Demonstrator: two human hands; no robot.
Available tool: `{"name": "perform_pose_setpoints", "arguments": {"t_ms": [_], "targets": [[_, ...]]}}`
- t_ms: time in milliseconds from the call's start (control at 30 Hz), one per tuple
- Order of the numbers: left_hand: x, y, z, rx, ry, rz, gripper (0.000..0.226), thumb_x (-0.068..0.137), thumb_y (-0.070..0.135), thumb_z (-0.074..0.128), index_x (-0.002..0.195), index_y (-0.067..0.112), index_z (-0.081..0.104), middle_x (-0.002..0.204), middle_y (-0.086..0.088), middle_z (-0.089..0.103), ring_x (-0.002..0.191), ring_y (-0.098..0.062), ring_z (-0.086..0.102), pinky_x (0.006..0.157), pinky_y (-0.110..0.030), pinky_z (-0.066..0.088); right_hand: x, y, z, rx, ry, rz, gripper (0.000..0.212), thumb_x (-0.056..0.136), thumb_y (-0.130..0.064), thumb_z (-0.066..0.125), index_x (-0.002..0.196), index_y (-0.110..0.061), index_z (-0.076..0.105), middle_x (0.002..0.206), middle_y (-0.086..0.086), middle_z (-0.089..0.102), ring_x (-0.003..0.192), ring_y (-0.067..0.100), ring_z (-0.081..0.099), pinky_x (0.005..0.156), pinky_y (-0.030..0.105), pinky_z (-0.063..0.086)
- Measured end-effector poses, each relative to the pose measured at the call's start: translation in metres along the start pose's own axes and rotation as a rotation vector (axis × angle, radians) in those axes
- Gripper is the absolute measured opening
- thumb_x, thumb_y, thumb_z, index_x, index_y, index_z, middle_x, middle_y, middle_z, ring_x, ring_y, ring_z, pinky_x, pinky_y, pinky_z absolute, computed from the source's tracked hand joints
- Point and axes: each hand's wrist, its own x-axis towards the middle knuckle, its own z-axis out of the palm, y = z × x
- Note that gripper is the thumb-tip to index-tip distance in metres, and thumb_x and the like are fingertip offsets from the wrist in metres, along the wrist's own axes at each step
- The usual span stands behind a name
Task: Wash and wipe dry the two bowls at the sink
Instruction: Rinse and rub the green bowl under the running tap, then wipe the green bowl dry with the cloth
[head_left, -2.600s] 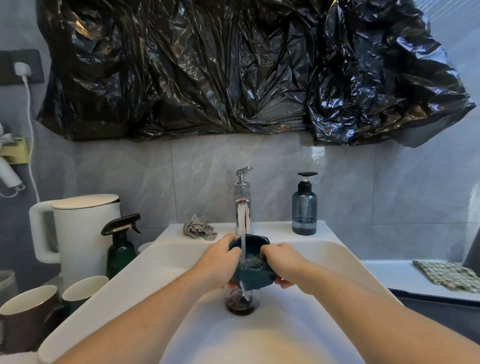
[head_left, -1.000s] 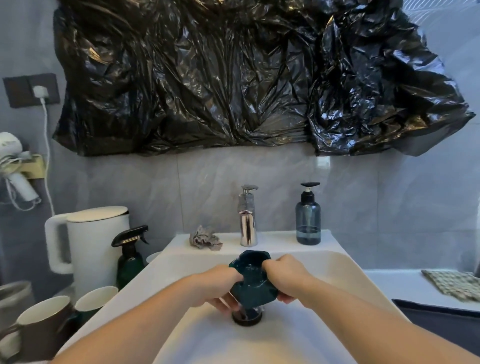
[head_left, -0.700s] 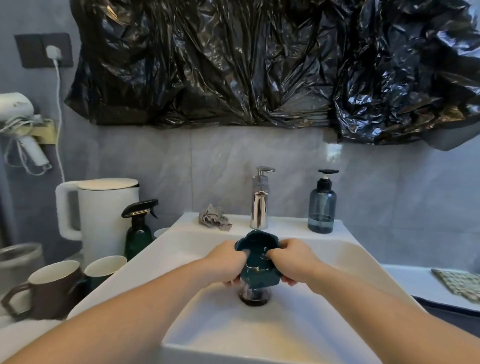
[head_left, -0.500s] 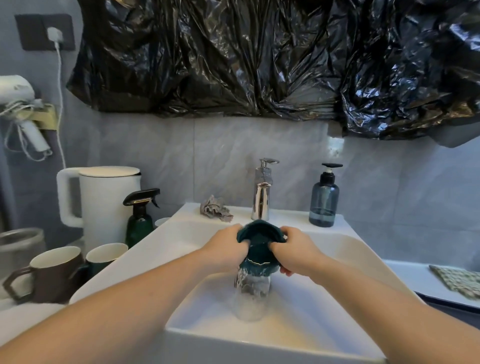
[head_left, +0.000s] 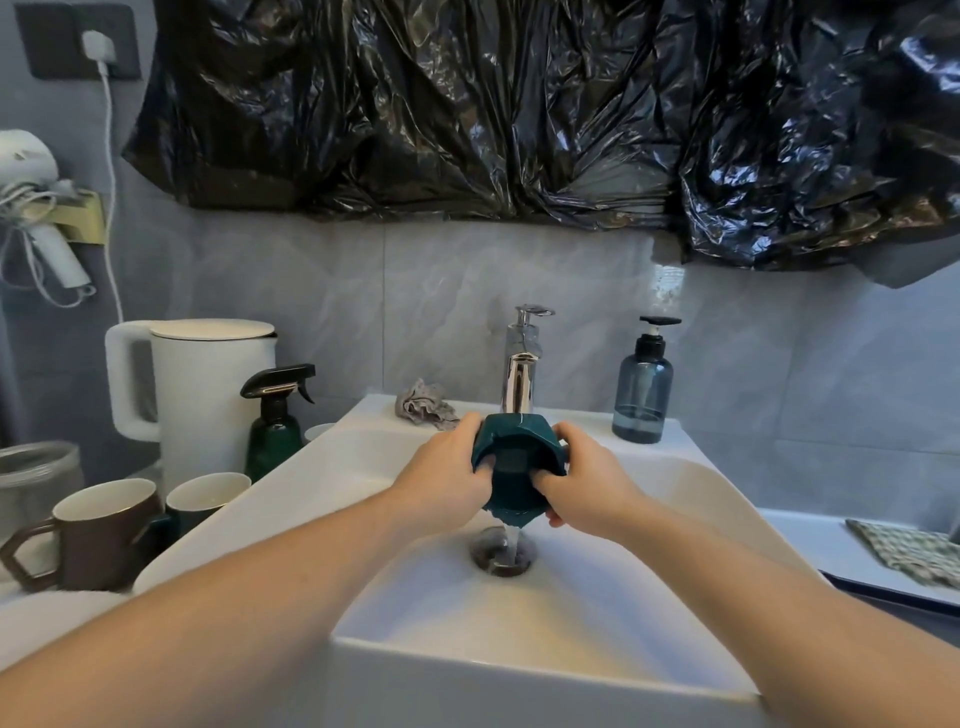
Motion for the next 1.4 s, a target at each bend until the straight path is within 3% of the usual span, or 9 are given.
{"name": "perform_pose_setpoints", "arguments": {"t_ms": [100, 300, 433, 533, 700, 1067, 1200, 1400], "targets": [[0.0, 0.001, 0.001, 0.005, 0.02, 0.02, 0.024, 0.101, 0.017, 0.06, 0.121, 0.029, 0.053, 0.116, 0.002, 0.069, 0.103, -0.021, 0.064, 0.091, -0.045, 0.059, 0.0, 0.001, 0.0, -0.015, 0.015, -0.029, 0.033, 0.097, -0.012, 0.062, 0.122, -0.027, 0.048, 0.108, 0.0, 0.064, 0.084, 0.022, 0.067, 0.059, 0.023, 0.056], [-0.002, 0.002, -0.001, 0.048, 0.073, 0.1, 0.028, 0.097, 0.014, 0.065, 0.119, 0.027, 0.053, 0.116, 0.003, 0.069, 0.103, -0.022, 0.062, 0.089, -0.042, 0.054, -0.001, 0.002, 0.001, -0.08, 0.048, -0.091, 0.039, 0.093, -0.013, 0.067, 0.123, -0.027, 0.045, 0.115, -0.003, 0.063, 0.1, 0.019, 0.064, 0.083, 0.041, 0.062], [-0.002, 0.004, -0.004, 0.093, 0.143, 0.146, 0.021, 0.096, 0.014, 0.065, 0.108, 0.021, 0.05, 0.107, 0.002, 0.069, 0.095, -0.026, 0.061, 0.081, -0.044, 0.053, -0.003, 0.0, -0.001, -0.081, 0.068, -0.146, 0.037, 0.092, -0.015, 0.069, 0.112, -0.025, 0.04, 0.108, -0.003, 0.063, 0.094, 0.016, 0.064, 0.078, 0.035, 0.058], [-0.002, 0.002, -0.007, 0.113, 0.156, 0.153, 0.022, 0.095, 0.013, 0.066, 0.106, 0.022, 0.049, 0.103, 0.003, 0.068, 0.091, -0.024, 0.06, 0.075, -0.041, 0.051, -0.006, -0.002, 0.001, -0.094, 0.044, -0.172, 0.04, 0.092, -0.017, 0.07, 0.111, -0.025, 0.037, 0.111, -0.002, 0.063, 0.097, 0.017, 0.064, 0.082, 0.037, 0.057], [-0.004, 0.003, -0.008, 0.109, 0.183, 0.155, 0.028, 0.092, 0.008, 0.067, 0.107, 0.024, 0.049, 0.1, 0.003, 0.065, 0.087, -0.026, 0.059, 0.073, -0.044, 0.053, -0.008, -0.005, -0.001, -0.115, 0.08, -0.216, 0.04, 0.091, -0.02, 0.071, 0.109, -0.026, 0.036, 0.106, -0.004, 0.063, 0.095, 0.019, 0.063, 0.084, 0.047, 0.058], [-0.005, 0.0, -0.006, 0.158, 0.174, 0.15, 0.03, 0.093, 0.01, 0.068, 0.108, 0.026, 0.048, 0.104, 0.004, 0.067, 0.09, -0.027, 0.06, 0.075, -0.047, 0.055, -0.009, -0.005, -0.002, -0.126, 0.045, -0.217, 0.041, 0.092, -0.02, 0.071, 0.112, -0.025, 0.036, 0.107, -0.004, 0.061, 0.096, 0.018, 0.062, 0.083, 0.042, 0.056], [-0.004, 0.001, -0.005, 0.191, 0.139, 0.128, 0.024, 0.097, 0.022, 0.065, 0.109, 0.029, 0.046, 0.104, 0.006, 0.067, 0.091, -0.026, 0.062, 0.075, -0.045, 0.054, -0.008, -0.003, -0.003, -0.12, 0.036, -0.177, 0.038, 0.093, -0.018, 0.069, 0.111, -0.027, 0.036, 0.109, -0.005, 0.062, 0.098, 0.015, 0.063, 0.084, 0.039, 0.058], [-0.003, 0.01, -0.026, 0.211, -0.125, 0.184, 0.033, 0.093, 0.056, 0.062, 0.11, 0.03, 0.049, 0.098, 0.009, 0.07, 0.09, -0.016, 0.066, 0.08, -0.044, 0.055, -0.006, 0.003, -0.006, -0.094, 0.034, -0.113, 0.032, 0.092, -0.014, 0.067, 0.106, -0.028, 0.041, 0.103, -0.008, 0.063, 0.094, 0.008, 0.063, 0.08, 0.03, 0.056]]}}
